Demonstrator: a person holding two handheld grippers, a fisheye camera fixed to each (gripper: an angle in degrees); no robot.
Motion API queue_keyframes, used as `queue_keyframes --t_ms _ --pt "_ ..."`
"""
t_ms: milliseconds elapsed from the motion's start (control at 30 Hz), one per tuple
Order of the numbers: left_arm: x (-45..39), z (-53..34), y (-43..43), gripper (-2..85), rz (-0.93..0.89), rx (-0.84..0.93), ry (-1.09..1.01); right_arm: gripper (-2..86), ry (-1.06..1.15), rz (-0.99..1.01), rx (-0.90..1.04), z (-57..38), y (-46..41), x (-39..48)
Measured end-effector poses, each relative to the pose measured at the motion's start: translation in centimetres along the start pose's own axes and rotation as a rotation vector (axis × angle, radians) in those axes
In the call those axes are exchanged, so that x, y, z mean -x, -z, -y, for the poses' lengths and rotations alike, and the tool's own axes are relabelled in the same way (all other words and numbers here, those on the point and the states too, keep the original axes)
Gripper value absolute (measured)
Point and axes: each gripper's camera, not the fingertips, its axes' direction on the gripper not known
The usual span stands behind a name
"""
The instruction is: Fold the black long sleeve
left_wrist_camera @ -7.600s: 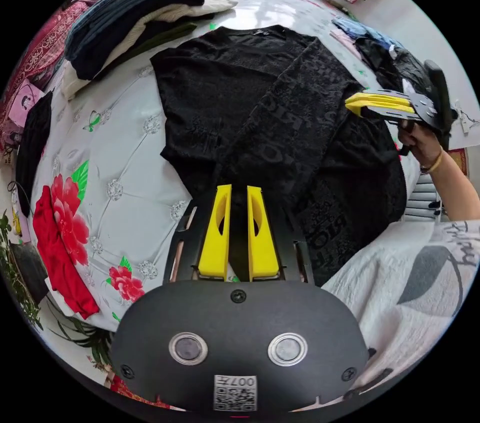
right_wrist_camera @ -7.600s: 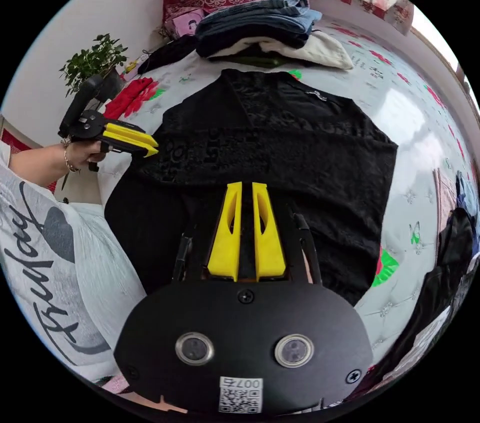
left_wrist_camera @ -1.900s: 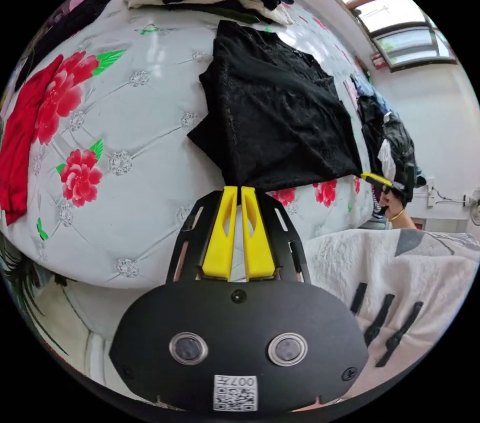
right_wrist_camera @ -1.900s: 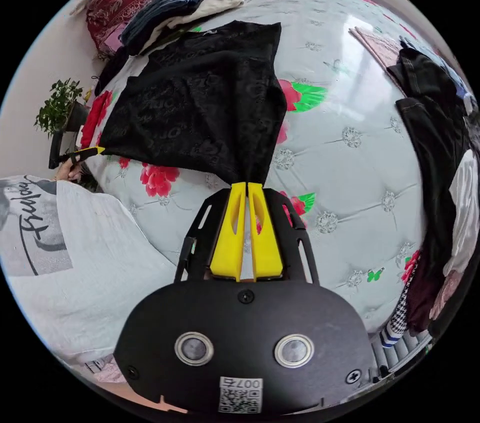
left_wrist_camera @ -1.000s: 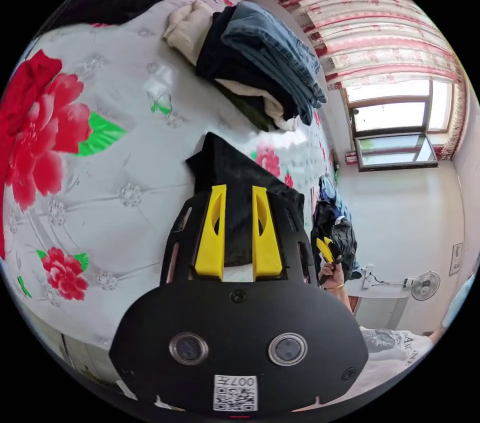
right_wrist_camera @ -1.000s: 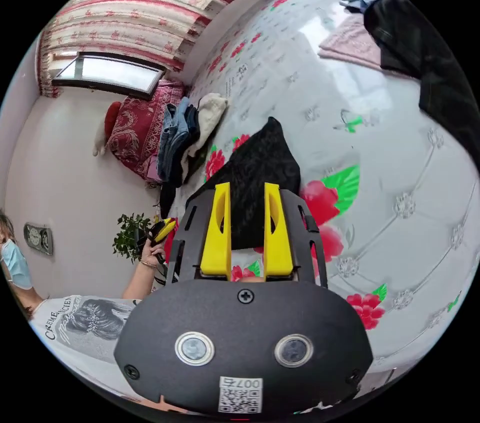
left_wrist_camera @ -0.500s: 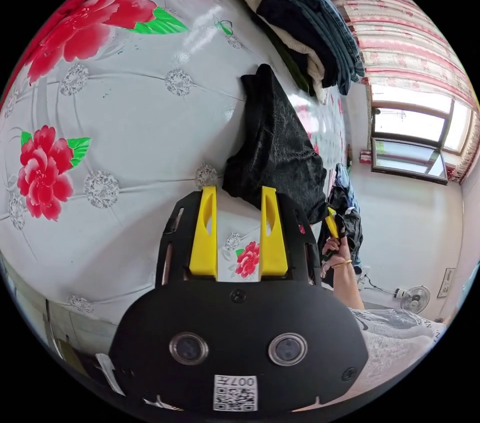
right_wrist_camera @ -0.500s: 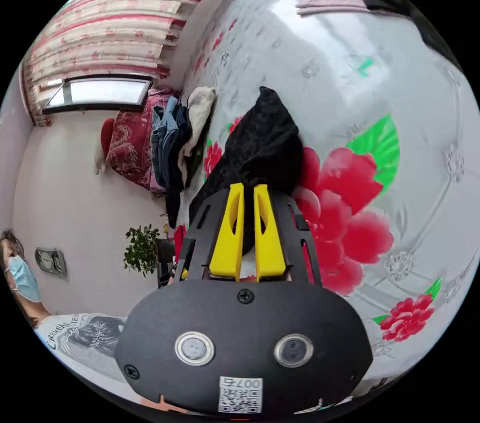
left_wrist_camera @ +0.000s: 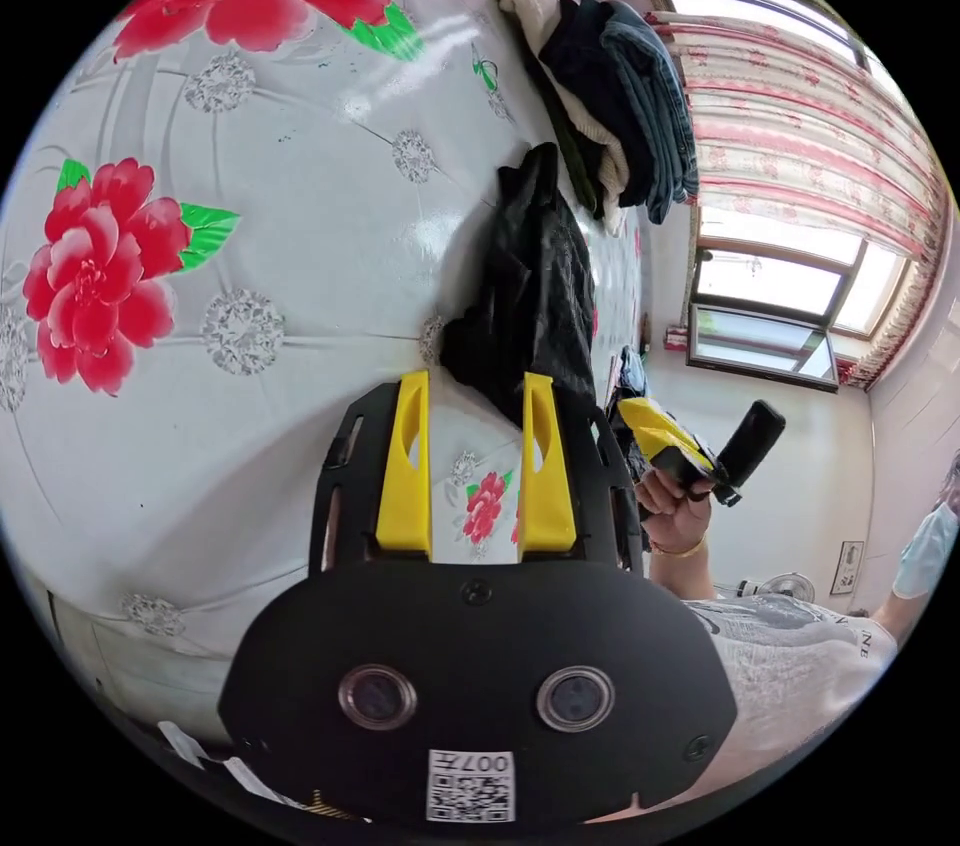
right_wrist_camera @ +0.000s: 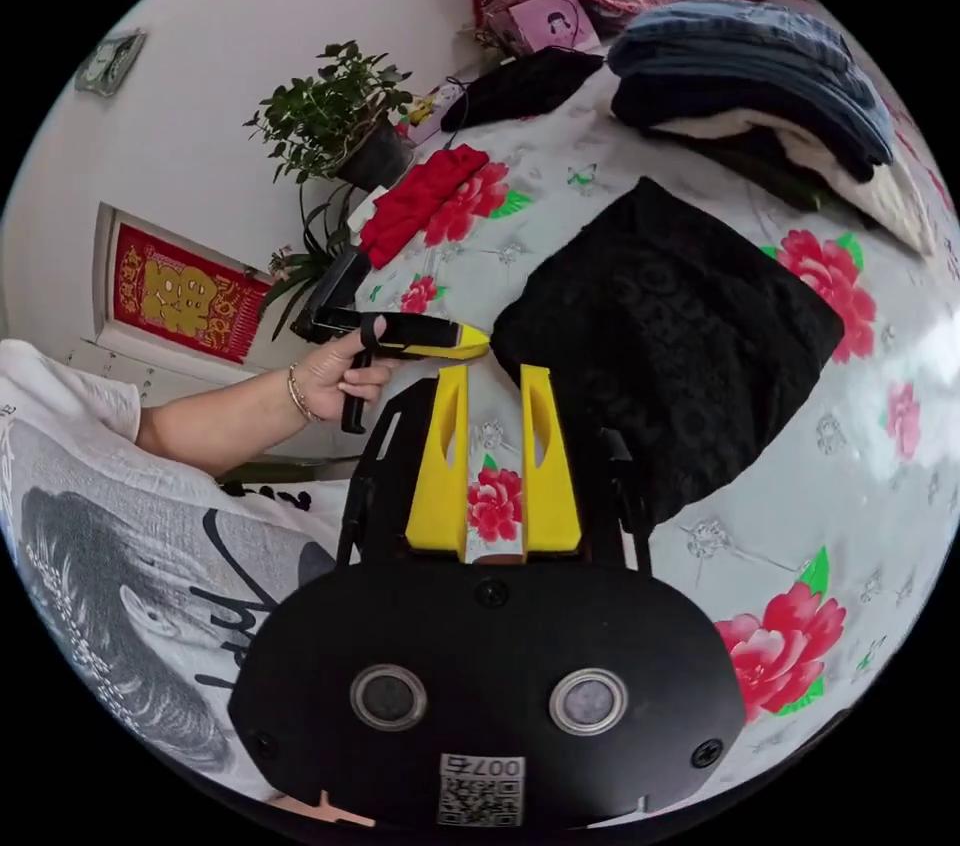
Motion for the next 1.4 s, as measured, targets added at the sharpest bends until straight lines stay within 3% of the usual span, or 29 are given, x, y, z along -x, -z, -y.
queue_keyframes --t_ms 100,233,400,567,767,900,1000,1267,1400 --pt "0.4 0.1 0.6 14.0 -0.045 0.011 -0.020 10.9 -0.255 0.034 -0.038 -2.7 2.3 -7.0" --pt "0.1 0.5 1.2 15.4 -0.078 0.044 -0.066 12.8 -0.545 0.296 -0.215 -7.3 6.2 -15.9" --pt "-1.0 0.8 1.0 16.5 -0.056 0.086 -0.135 14.2 -0.617 0.243 -0.240 -8.8 7.7 -19.1" --pt "-0.9 1.5 -2.1 16.5 -0.052 0.151 -0.142 14.1 -0.654 0.436 -0.178 -7.5 3.2 -21.6" --pt "-0.5 1.3 -4.0 6.4 -0.019 0.172 -0.143 10.1 -0.668 0.464 -0.142 -6.8 1.0 -21.9" --pt "-3.8 1.2 -2.9 4.9 -0.185 0.112 -0.196 7.2 -0.638 0.572 -0.228 -5.9 3.8 -21.0" --pt "-9.7 3.6 -1.9 4.8 -0.195 0.072 -0.350 5.2 -0.557 0.592 -0.291 -2.1 8.2 -19.8" --pt "-27.5 11.4 3.3 4.5 -0.285 -0.142 -0.796 3.2 -0.066 0.368 -0.560 16.0 26.4 -9.2" --pt "-31.7 12.4 4.4 4.7 -0.227 -0.301 -0.892 3.5 0.053 0.319 -0.662 21.3 28.8 -5.3"
